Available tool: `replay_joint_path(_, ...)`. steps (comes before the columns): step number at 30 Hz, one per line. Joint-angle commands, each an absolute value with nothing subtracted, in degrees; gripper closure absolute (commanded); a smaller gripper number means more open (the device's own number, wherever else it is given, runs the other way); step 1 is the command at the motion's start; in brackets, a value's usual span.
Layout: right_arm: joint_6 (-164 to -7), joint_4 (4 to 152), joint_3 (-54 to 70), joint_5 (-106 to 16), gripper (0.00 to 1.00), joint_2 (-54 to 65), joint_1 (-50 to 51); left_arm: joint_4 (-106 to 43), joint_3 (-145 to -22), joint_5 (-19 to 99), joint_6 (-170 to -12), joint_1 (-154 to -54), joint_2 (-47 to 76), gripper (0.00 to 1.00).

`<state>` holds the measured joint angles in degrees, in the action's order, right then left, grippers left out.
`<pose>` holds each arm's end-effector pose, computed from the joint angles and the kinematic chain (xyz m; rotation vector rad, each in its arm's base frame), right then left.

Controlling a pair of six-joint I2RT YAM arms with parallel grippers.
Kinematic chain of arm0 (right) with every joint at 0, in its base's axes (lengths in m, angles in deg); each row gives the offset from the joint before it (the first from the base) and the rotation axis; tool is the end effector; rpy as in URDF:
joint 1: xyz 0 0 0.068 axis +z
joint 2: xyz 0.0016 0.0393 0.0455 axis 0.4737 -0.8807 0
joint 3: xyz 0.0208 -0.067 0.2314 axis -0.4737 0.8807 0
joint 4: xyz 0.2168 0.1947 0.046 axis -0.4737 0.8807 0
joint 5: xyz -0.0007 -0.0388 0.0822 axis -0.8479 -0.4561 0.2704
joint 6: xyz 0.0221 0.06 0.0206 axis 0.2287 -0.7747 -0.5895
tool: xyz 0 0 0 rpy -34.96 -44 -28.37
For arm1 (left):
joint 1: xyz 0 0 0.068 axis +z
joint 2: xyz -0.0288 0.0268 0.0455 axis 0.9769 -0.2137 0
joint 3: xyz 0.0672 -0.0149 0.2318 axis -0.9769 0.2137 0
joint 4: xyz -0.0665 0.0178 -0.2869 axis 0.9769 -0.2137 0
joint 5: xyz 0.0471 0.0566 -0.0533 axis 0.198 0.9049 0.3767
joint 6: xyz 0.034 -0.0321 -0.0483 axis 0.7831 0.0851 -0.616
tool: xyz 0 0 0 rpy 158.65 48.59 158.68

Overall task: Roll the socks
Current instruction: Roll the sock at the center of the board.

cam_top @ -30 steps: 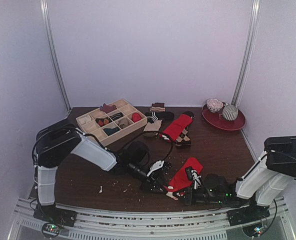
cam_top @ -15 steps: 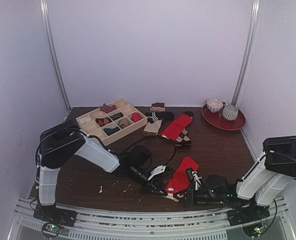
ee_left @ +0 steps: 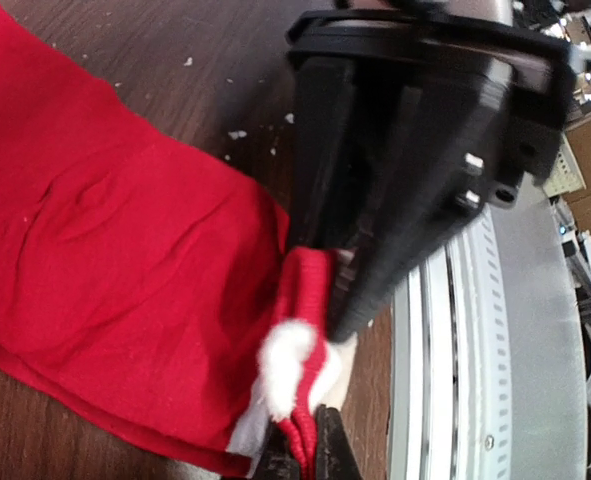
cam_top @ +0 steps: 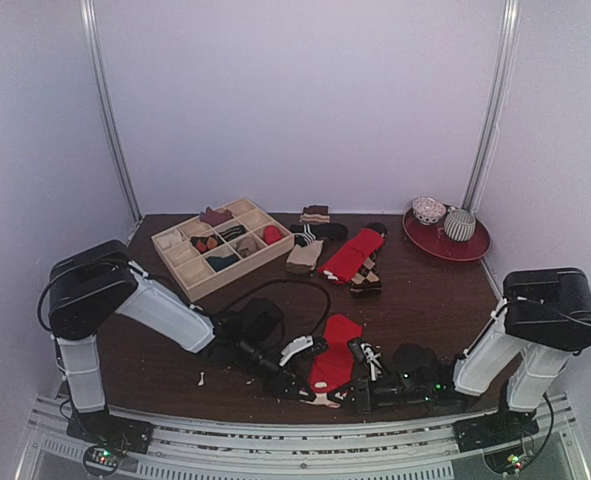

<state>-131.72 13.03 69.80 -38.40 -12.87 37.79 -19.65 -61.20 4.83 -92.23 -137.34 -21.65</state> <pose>0.0928 0.2406 0.0211 -0.4528 2.2569 1.4895 0.1528 -0.3347 0.0259 1.4062 2.2460 -1.4376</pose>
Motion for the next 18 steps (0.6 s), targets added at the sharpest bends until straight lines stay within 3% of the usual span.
replay_joint_path(1, -123.5, 29.6, 68.4, -40.7, 0.79, -7.0, 37.2, -24.8, -63.7, 7.1, -99.1, -137.6, -26.4, 1.0)
replay_joint_path(4, -113.7, 42.5, 65.8, -45.1, 0.62, 0.9, 37.5, -25.8, -63.9, 7.4, -100.7, -137.6, -26.5, 1.0)
replay_joint_path(8, -101.5, 54.1, 64.0, -52.8, 0.54, 12.9, 39.0, -27.5, -63.9, 6.7, -100.8, -137.6, -26.5, 1.0)
replay_joint_path(13, -84.1, 57.2, 64.7, -59.3, 0.49, 19.8, 46.7, -29.0, -64.6, 6.8, -100.3, -137.6, -26.9, 1.0)
replay_joint_path(18, -75.1, 60.7, 61.4, -61.8, 0.47, 15.0, 51.1, -29.9, -65.4, 6.3, -99.8, -137.6, -27.8, 1.0)
